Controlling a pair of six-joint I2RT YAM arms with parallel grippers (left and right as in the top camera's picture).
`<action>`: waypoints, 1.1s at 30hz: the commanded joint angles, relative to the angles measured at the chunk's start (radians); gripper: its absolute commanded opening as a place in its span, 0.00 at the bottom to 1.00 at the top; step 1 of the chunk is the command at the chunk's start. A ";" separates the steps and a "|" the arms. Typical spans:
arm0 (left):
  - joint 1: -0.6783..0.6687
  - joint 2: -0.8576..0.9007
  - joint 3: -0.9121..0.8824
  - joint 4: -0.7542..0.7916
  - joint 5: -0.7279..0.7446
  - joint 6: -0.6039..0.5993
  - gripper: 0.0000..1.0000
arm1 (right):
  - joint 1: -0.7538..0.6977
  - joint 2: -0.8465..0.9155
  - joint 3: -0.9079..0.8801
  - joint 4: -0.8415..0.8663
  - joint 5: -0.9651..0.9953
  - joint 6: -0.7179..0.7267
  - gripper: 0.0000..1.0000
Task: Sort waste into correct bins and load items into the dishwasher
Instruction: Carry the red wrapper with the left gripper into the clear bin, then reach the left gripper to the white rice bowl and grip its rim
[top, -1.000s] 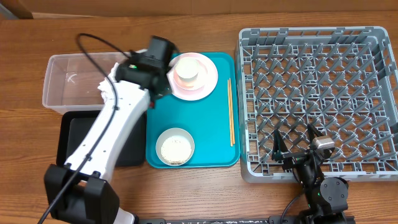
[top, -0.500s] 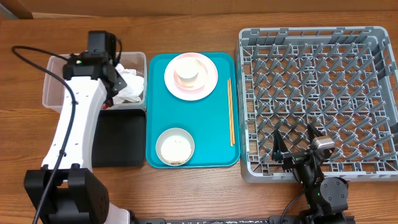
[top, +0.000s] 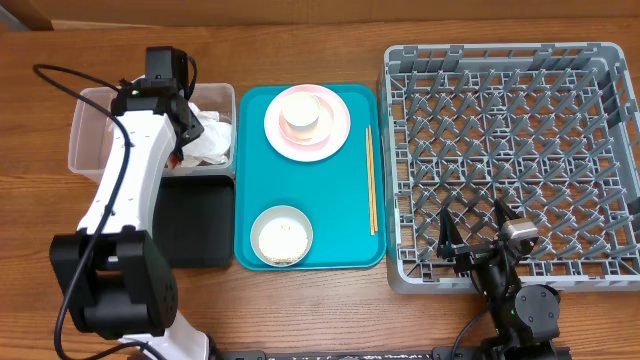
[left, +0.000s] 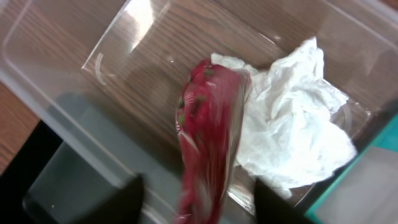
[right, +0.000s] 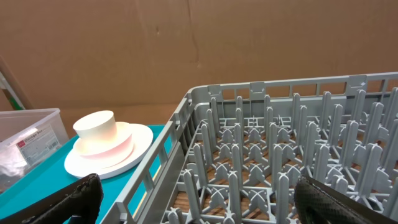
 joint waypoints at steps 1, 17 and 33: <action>0.005 0.015 0.012 0.018 -0.019 0.056 0.79 | 0.003 -0.009 -0.010 0.006 0.002 -0.003 1.00; -0.046 -0.235 0.095 -0.335 0.617 0.169 0.08 | 0.003 -0.009 -0.010 0.006 0.002 -0.003 1.00; -0.594 -0.264 -0.066 -0.373 0.539 0.105 0.04 | 0.003 -0.009 -0.010 0.006 0.002 -0.003 1.00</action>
